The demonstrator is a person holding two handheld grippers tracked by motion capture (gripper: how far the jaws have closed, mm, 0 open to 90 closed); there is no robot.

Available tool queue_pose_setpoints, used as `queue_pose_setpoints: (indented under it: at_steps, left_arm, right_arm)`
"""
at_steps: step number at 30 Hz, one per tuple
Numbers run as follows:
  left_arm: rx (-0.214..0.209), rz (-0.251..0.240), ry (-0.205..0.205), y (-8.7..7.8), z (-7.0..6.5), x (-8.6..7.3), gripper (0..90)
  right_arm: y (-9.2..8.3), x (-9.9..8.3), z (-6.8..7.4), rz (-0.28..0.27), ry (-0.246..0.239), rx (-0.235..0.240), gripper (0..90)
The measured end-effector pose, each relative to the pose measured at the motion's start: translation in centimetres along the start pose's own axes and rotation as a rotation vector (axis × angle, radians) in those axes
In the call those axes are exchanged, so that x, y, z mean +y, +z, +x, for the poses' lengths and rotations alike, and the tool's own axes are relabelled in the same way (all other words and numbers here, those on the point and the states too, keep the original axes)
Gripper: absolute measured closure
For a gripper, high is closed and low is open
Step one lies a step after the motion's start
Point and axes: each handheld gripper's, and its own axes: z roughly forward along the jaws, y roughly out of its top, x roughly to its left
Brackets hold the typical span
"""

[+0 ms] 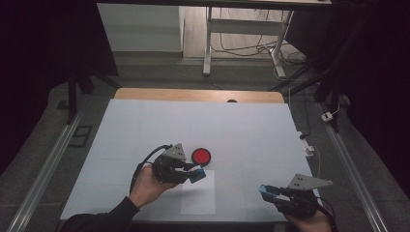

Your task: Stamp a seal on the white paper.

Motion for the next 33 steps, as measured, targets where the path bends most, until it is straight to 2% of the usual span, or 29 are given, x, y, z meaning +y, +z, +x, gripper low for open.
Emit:
queue_pose_setpoints:
  at_steps: [16, 33]
  left_arm:
    - [0.012, 0.080, 0.017, 2.6, -0.2, -0.9, 70.4]
    - [0.008, 0.125, -0.003, 4.5, 0.5, -1.8, 70.5]
  right_arm:
    - [0.0, 0.0, 0.0, 0.003, 0.000, 0.002, 67.9]
    - [0.0, 0.0, 0.0, 0.005, -0.001, 0.005, 67.9]
